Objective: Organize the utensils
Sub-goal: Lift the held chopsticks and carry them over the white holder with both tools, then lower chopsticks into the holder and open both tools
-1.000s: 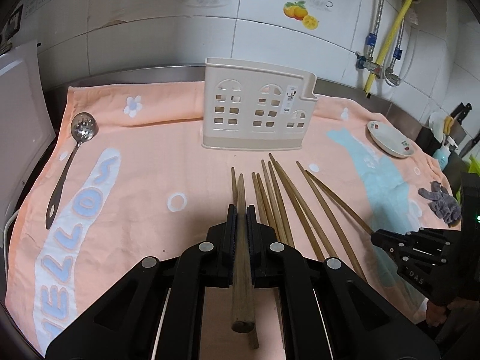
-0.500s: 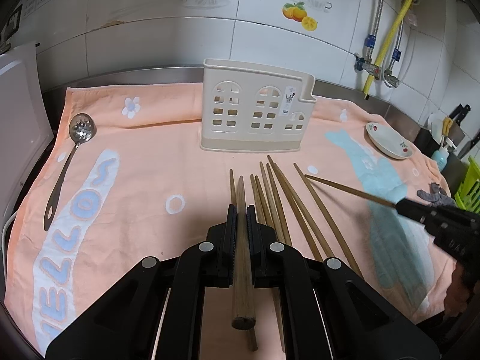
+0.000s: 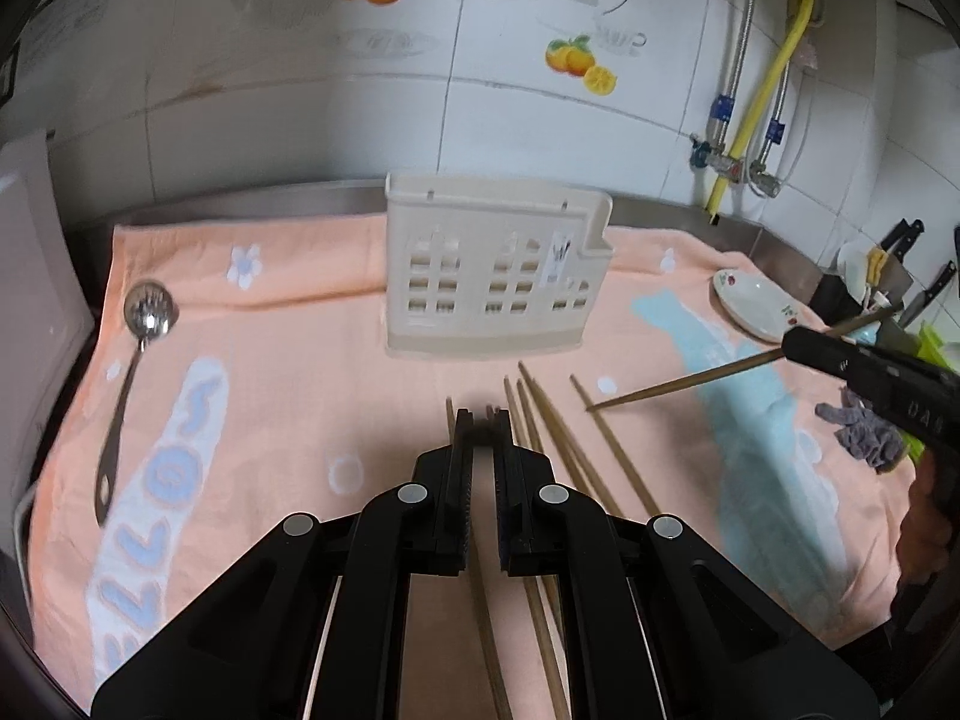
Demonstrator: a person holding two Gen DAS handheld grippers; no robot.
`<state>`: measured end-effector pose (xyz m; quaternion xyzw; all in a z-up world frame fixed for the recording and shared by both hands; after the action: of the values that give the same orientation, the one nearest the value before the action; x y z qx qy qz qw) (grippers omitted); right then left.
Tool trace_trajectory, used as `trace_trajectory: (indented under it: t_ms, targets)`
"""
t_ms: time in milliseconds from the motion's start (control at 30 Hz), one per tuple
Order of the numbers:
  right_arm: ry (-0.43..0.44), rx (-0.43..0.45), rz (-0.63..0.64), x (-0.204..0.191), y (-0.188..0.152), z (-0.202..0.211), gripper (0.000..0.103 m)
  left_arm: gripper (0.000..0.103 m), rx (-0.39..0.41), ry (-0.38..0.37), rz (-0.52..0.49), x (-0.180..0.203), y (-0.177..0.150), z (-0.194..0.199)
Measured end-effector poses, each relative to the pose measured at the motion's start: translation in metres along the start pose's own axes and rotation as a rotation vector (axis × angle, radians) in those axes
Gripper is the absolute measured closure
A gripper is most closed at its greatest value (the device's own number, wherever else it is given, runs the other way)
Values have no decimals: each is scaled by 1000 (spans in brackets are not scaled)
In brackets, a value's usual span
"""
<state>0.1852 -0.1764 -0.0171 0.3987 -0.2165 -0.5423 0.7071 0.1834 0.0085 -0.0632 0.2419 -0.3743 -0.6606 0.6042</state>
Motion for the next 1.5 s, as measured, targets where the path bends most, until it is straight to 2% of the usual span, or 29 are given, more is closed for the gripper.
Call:
trace_trajectory:
  t_ms: [167, 533, 733, 900, 1100, 1267, 1500]
  targets:
    - [0, 22, 32, 4, 37, 5, 96, 98, 25, -37, -29, 7, 33, 8]
    - [-11, 74, 77, 12, 109, 21, 96, 98, 156, -7, -128, 25, 120, 31]
    - [-32, 78, 83, 15, 129, 14, 96, 98, 243, 5, -138, 33, 170, 34]
    - [-32, 56, 79, 15, 135, -7, 96, 98, 321, 63, -154, 33, 206, 24]
    - [-46, 16, 89, 14, 131, -37, 96, 98, 333, 89, -105, 16, 219, -7]
    - [-41, -25, 85, 13, 121, -59, 96, 98, 275, 91, -54, -4, 209, -40]
    - [-46, -65, 77, 13, 111, -81, 96, 97, 216, 75, -31, -20, 190, -60]
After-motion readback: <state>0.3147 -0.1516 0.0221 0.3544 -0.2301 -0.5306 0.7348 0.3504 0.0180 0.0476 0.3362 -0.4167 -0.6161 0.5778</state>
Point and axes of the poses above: each gripper's, at about its wrist camera, not at the fingertips, and z roughly against the way its jaws point, x to its right, y to its top, the point moved 6 cm from there along -z, roughly the way its jaws point, and after that the axes turned 1 degree about y, right-handed, at the moved point
